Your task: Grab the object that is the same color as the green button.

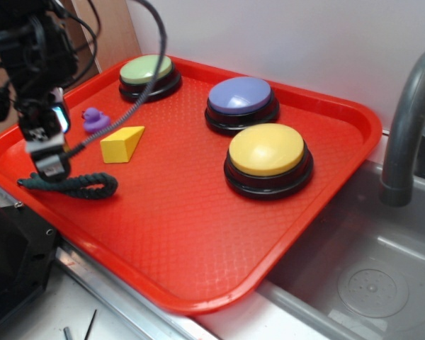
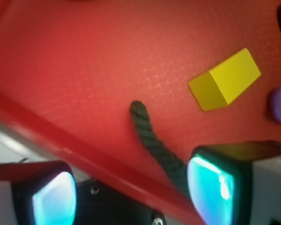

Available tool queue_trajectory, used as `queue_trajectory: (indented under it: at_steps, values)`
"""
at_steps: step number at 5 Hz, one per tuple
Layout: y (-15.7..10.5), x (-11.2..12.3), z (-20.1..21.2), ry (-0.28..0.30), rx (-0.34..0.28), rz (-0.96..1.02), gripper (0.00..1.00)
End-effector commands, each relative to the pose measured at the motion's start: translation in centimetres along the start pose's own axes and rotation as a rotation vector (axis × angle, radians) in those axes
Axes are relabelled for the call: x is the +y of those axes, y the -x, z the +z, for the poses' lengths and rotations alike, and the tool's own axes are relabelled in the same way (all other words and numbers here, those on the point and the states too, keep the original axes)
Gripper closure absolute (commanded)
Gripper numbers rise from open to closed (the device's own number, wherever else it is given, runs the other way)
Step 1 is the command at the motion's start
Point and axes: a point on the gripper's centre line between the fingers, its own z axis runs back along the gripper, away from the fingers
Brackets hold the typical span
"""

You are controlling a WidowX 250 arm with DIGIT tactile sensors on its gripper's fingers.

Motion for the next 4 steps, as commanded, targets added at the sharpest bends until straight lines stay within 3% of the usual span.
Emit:
queue_trajectory:
  at_steps: [1, 4]
  values:
    - [-1.0, 1.2, -1.9, 0.018, -0.059, -0.062, 0.00]
    - [-1.2, 1.0, -3.4, 0.006, -0.038, 0.017, 0.00]
